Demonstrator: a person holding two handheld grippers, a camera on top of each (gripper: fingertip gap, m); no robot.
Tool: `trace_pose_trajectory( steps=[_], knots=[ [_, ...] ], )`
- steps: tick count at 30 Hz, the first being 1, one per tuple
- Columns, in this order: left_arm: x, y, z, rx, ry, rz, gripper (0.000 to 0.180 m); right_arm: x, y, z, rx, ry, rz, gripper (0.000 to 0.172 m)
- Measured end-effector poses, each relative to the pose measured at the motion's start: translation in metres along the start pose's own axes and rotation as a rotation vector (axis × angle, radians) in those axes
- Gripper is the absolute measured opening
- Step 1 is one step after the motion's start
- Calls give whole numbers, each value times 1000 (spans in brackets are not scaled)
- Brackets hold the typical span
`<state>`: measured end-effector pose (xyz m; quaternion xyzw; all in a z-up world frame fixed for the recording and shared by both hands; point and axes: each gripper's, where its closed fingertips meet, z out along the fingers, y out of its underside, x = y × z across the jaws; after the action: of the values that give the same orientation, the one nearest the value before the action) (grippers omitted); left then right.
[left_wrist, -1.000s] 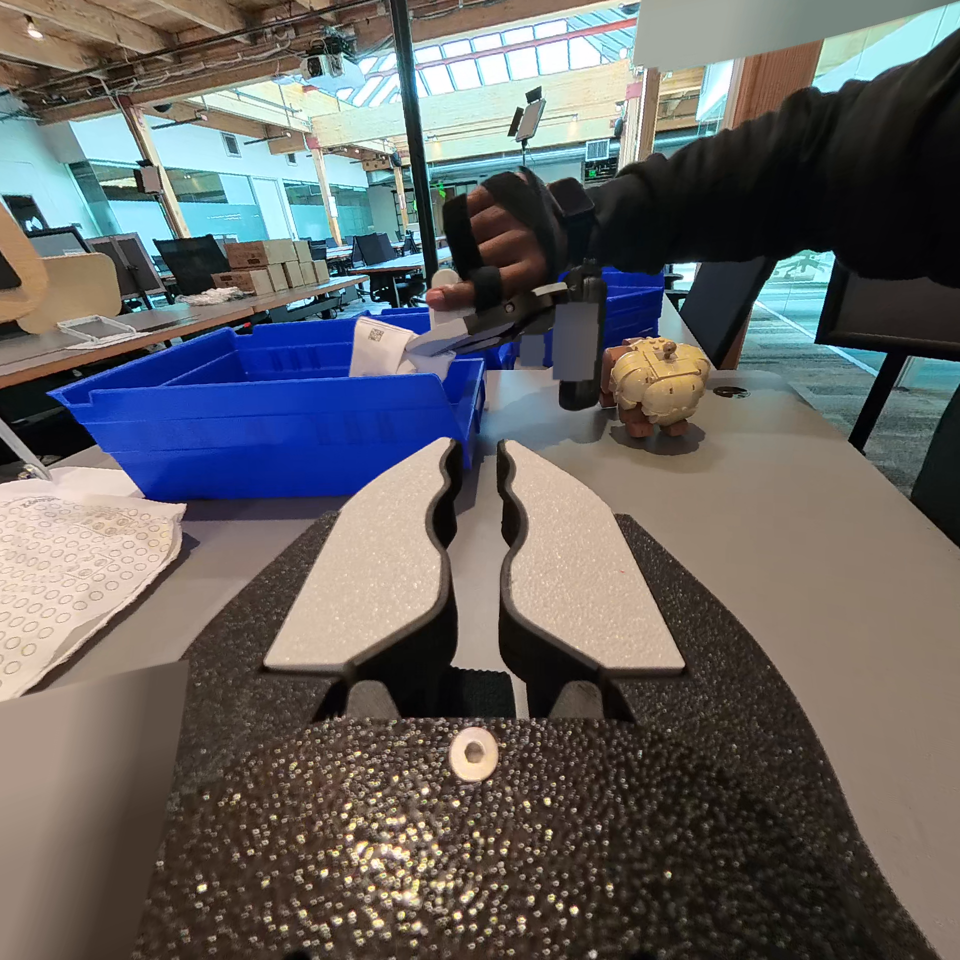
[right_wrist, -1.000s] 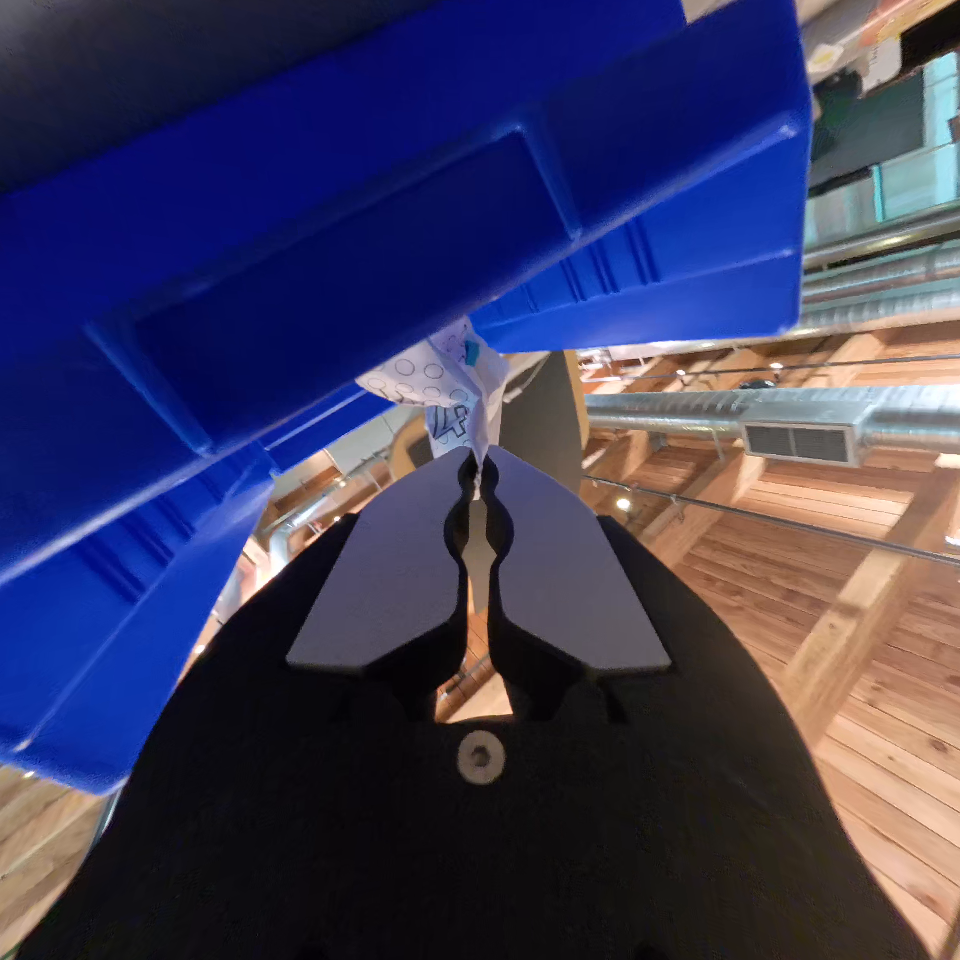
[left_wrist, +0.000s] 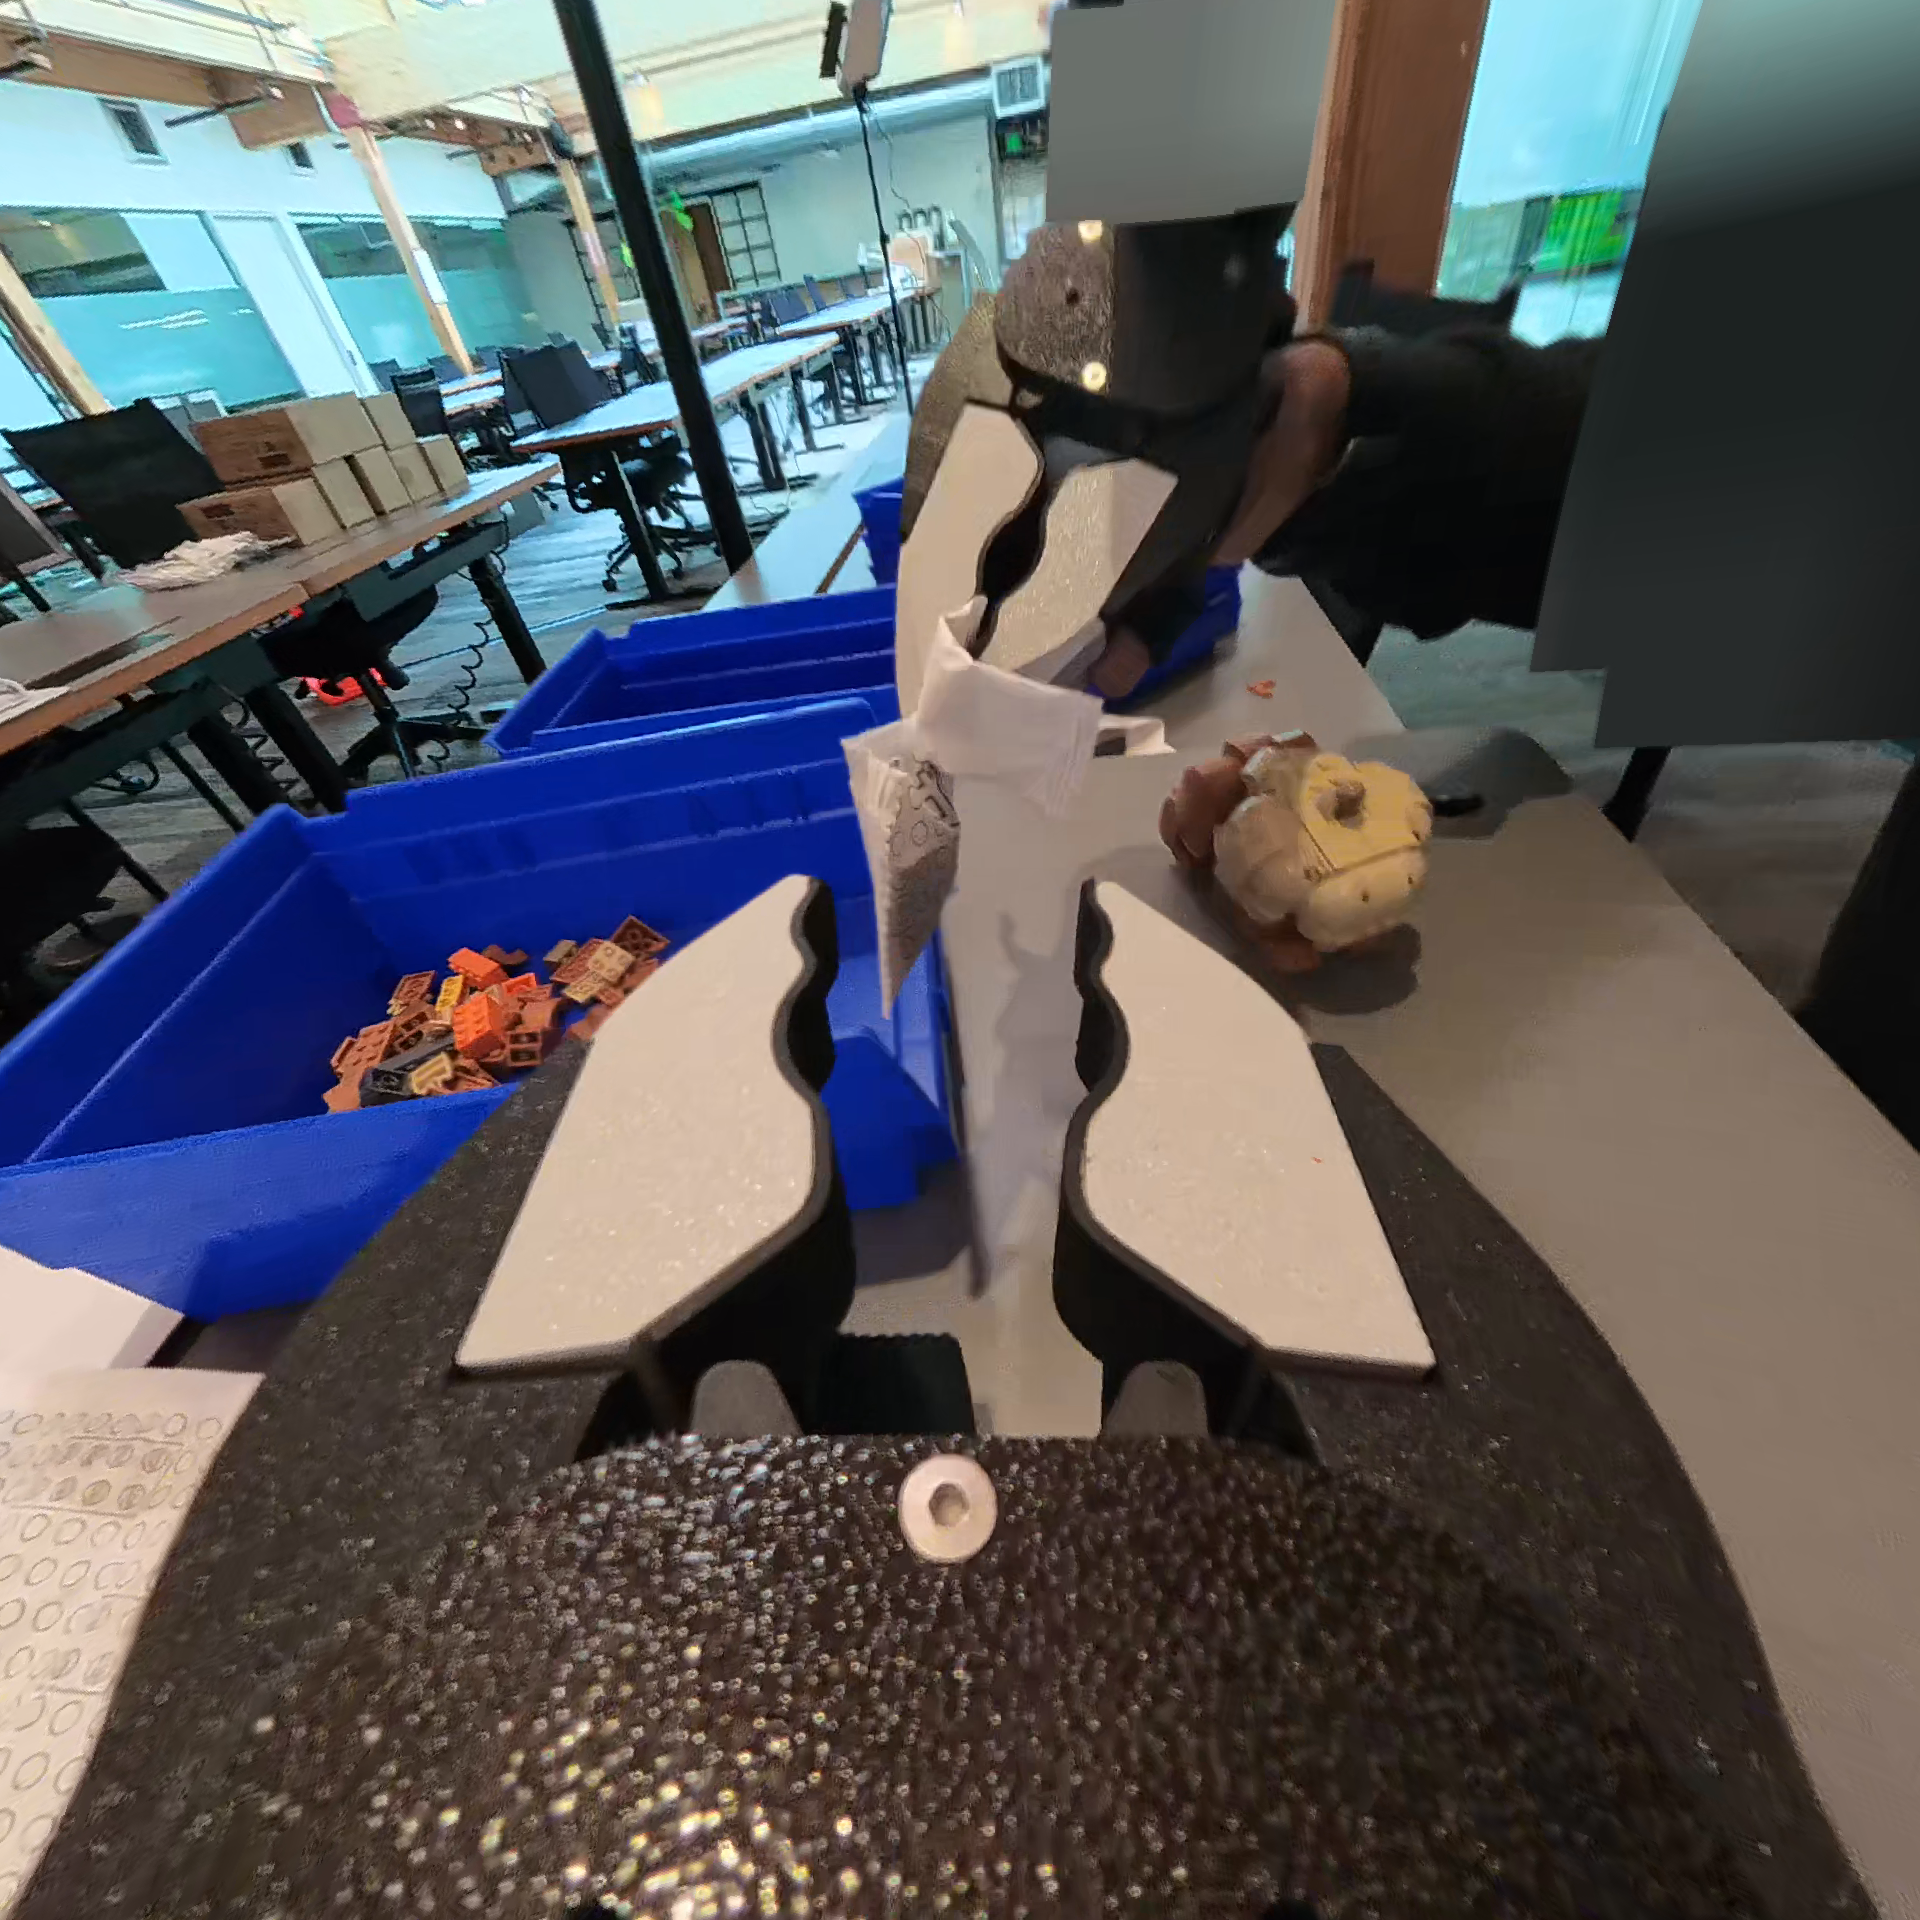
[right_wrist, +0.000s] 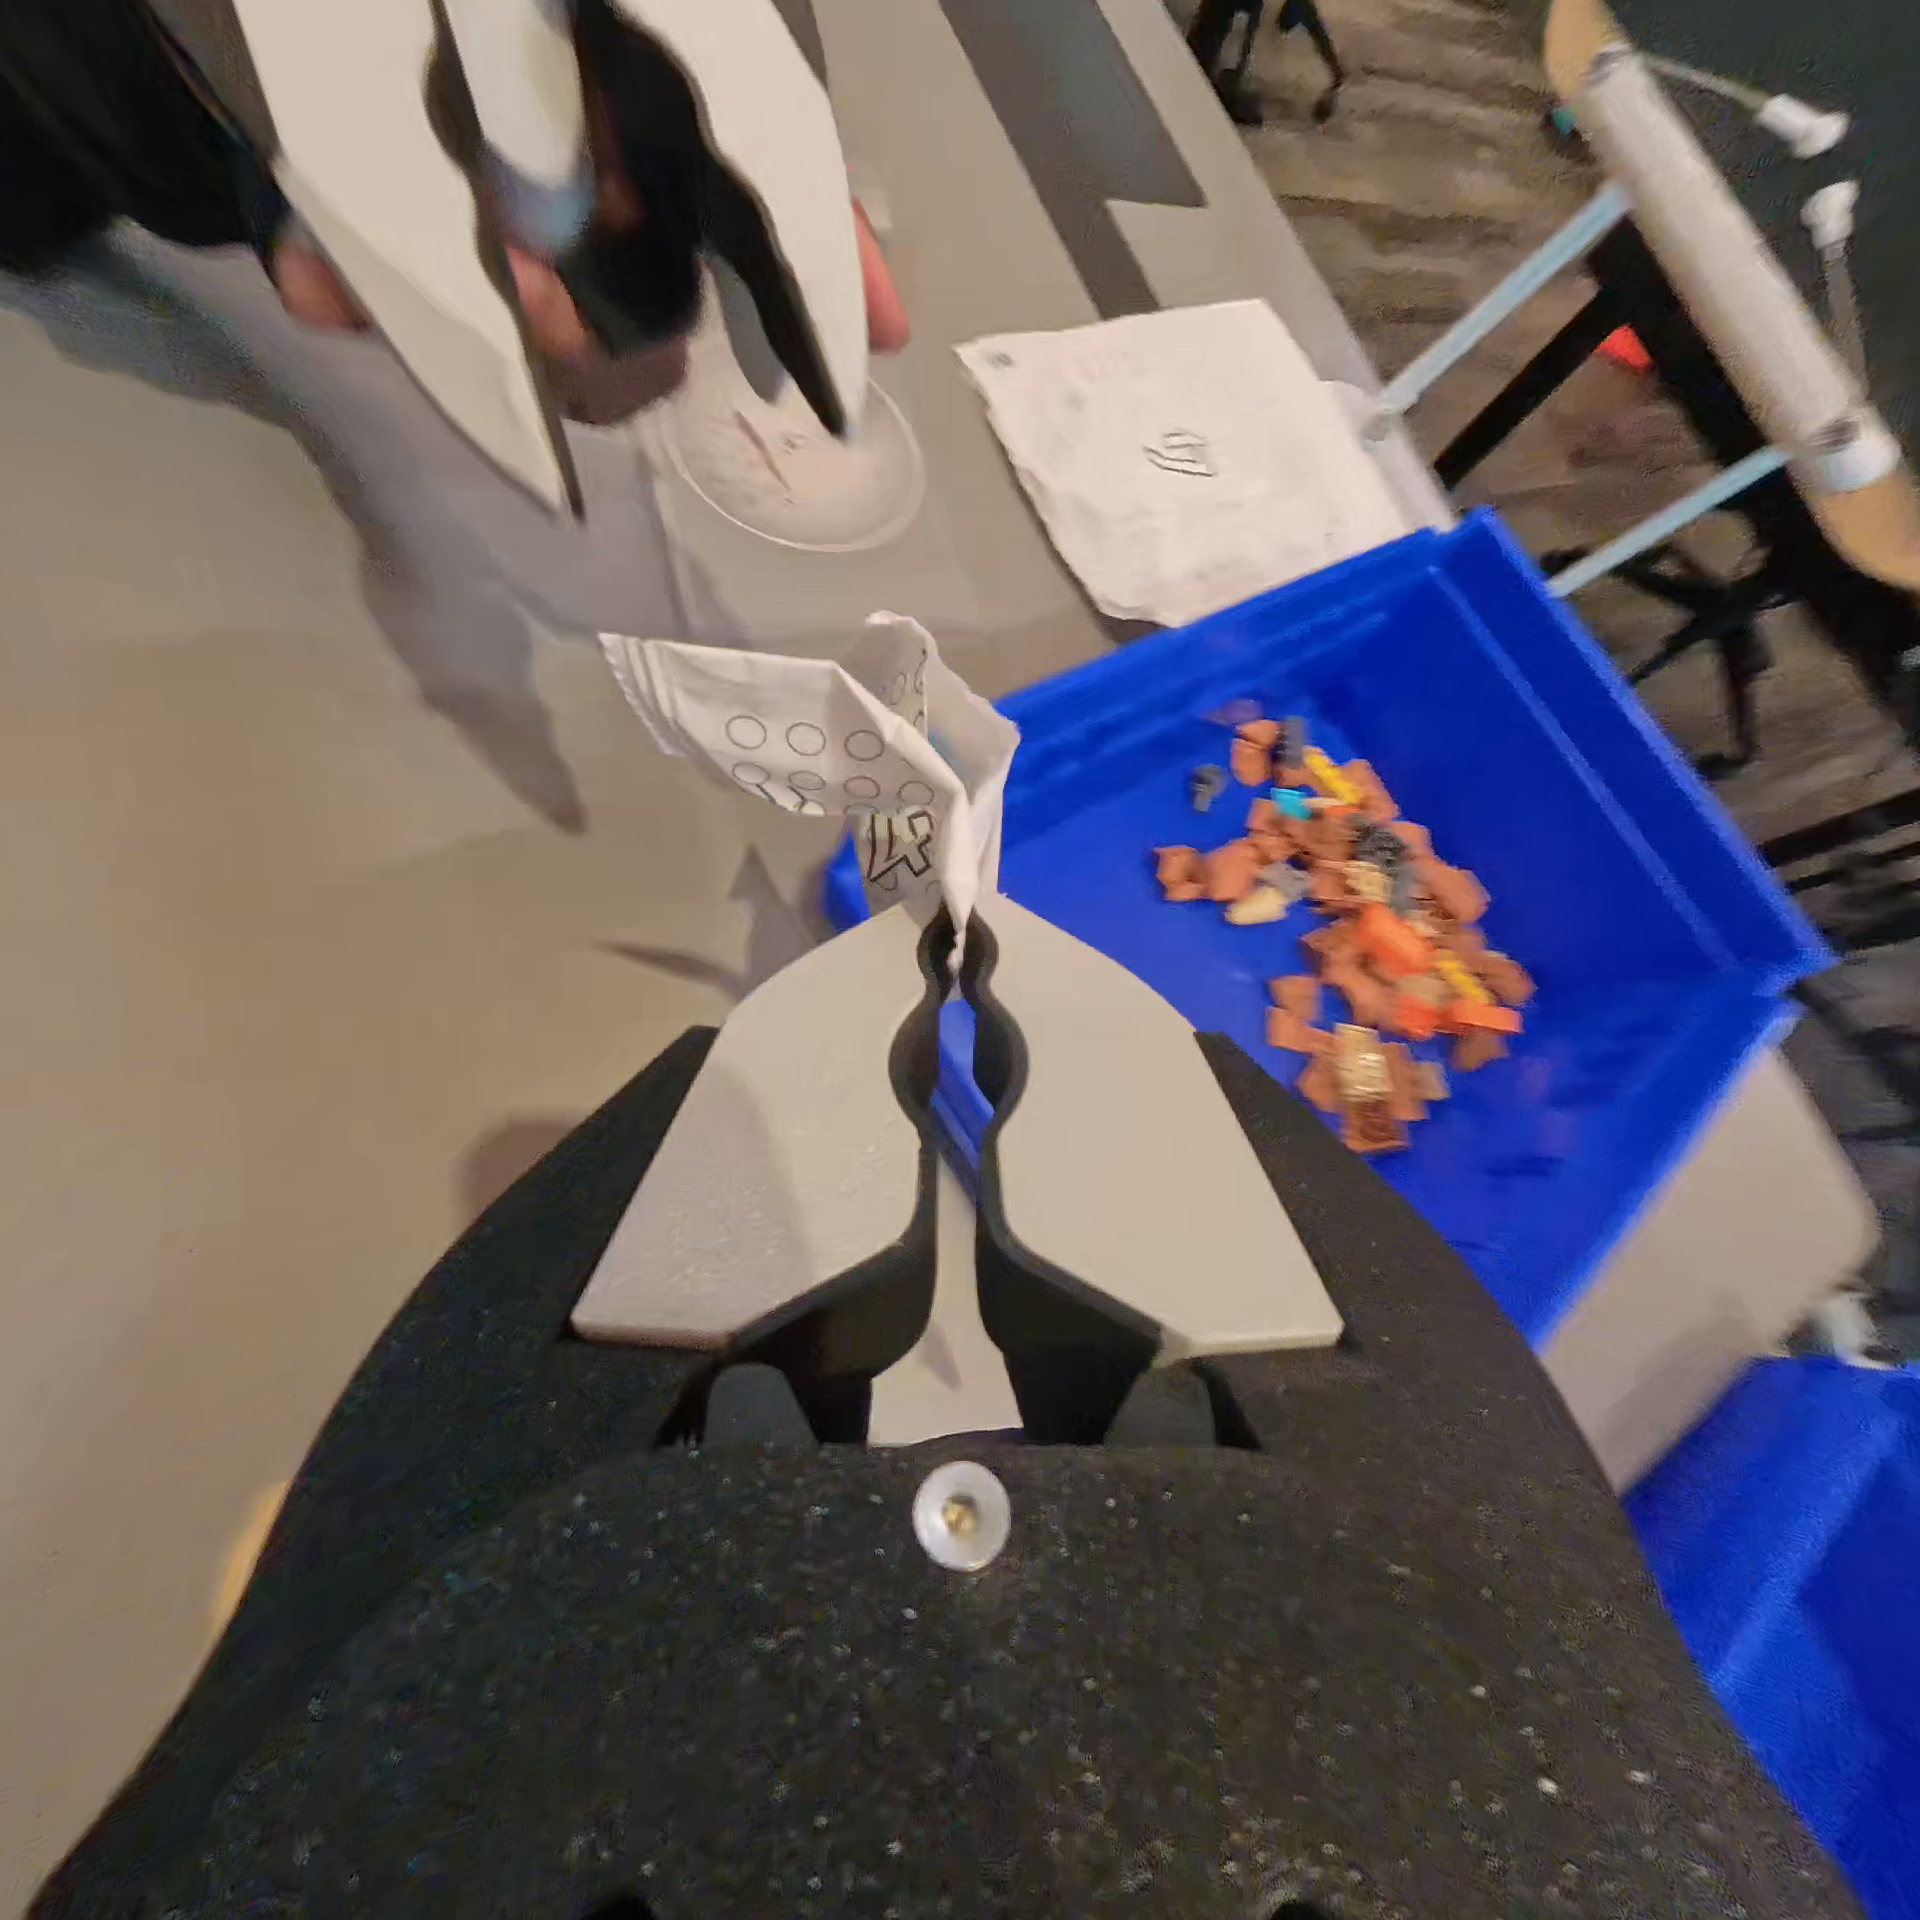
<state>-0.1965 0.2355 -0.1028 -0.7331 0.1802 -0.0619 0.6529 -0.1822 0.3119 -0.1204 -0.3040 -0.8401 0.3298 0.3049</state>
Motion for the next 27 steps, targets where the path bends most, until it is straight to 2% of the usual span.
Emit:
trace_pose_trajectory(
  steps=[5,11,17,20,25,27],
  knots=[
    [31,5,-6,-22,39,-9,46,-60,-27,3,26,-153,146,0],
    [54,9,-17,-69,85,8,42,-105,-50,10,33,-189,94,0],
    [75,11,-31,-82,199,-67,18,-124,-62,19,52,-199,11,0],
    [76,14,-36,-94,208,-122,4,-124,-63,22,56,-170,-63,2],
    [67,30,-39,-210,146,-215,1,-108,-50,18,-44,4,-387,27],
    [64,35,-41,-258,118,-208,1,-106,-50,16,-76,49,-494,33]
  ],
)
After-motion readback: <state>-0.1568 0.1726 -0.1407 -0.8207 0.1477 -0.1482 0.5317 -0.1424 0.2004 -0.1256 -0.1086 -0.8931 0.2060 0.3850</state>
